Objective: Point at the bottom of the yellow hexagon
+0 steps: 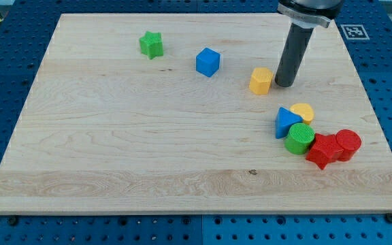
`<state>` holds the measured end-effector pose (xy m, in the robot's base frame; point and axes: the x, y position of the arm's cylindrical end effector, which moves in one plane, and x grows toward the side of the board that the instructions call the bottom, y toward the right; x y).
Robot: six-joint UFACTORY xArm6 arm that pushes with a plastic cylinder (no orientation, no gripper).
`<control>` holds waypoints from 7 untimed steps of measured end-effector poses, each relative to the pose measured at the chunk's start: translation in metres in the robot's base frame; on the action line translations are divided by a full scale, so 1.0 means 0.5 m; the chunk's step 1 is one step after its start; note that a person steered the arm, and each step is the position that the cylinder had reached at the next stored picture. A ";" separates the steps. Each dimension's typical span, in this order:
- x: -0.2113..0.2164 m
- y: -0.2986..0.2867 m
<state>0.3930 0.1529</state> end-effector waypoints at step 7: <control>0.040 0.046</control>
<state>0.4131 0.1757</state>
